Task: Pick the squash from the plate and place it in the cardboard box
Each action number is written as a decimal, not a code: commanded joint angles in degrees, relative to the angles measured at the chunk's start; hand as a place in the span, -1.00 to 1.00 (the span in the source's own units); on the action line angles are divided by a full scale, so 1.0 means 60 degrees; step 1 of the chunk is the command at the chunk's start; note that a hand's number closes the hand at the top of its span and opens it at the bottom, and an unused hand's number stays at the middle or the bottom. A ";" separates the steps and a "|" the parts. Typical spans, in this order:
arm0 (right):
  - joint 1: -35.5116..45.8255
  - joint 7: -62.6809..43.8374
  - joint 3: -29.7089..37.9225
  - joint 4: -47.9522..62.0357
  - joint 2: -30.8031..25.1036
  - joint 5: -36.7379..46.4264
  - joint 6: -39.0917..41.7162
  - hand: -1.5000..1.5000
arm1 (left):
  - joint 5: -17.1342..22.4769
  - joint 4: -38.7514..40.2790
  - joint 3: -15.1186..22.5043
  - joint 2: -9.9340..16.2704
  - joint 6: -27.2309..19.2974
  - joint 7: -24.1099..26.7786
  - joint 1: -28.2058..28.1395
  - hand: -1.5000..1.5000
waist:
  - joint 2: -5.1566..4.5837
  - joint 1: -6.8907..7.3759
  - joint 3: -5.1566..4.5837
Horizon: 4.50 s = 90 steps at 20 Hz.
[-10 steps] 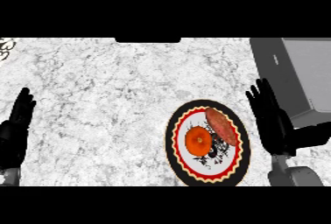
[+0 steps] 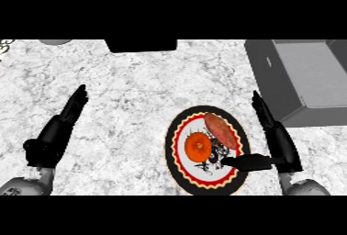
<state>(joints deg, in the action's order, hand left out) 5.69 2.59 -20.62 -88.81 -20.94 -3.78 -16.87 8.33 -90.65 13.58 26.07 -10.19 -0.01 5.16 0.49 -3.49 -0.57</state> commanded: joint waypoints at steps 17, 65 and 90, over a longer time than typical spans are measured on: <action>-0.0765 -0.6925 -0.3861 -0.6024 -0.2721 0.8427 0.3012 -1.00 | 0.0136 0.0103 0.0823 -0.0553 0.1071 -0.0547 0.0959 0.00 | -0.0007 0.0386 0.0041; 0.0115 -0.6692 -0.2470 -0.0996 0.2851 1.0511 0.5652 -1.00 | -0.2101 0.0915 -0.0908 -0.3147 0.2749 -0.0754 0.1523 0.00 | -0.0082 0.0568 0.0095; 0.0533 -0.4811 -0.1670 0.0895 0.2921 1.1924 0.4875 1.00 | -0.2662 0.0783 -0.1429 -0.3490 0.3211 -0.0799 0.1352 0.00 | -0.0082 0.0579 0.0095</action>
<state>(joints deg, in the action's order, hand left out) 8.44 -28.30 -31.15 -86.36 -2.76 65.98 13.20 -7.66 -86.78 5.85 5.53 8.72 -3.87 11.59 0.76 0.01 -0.31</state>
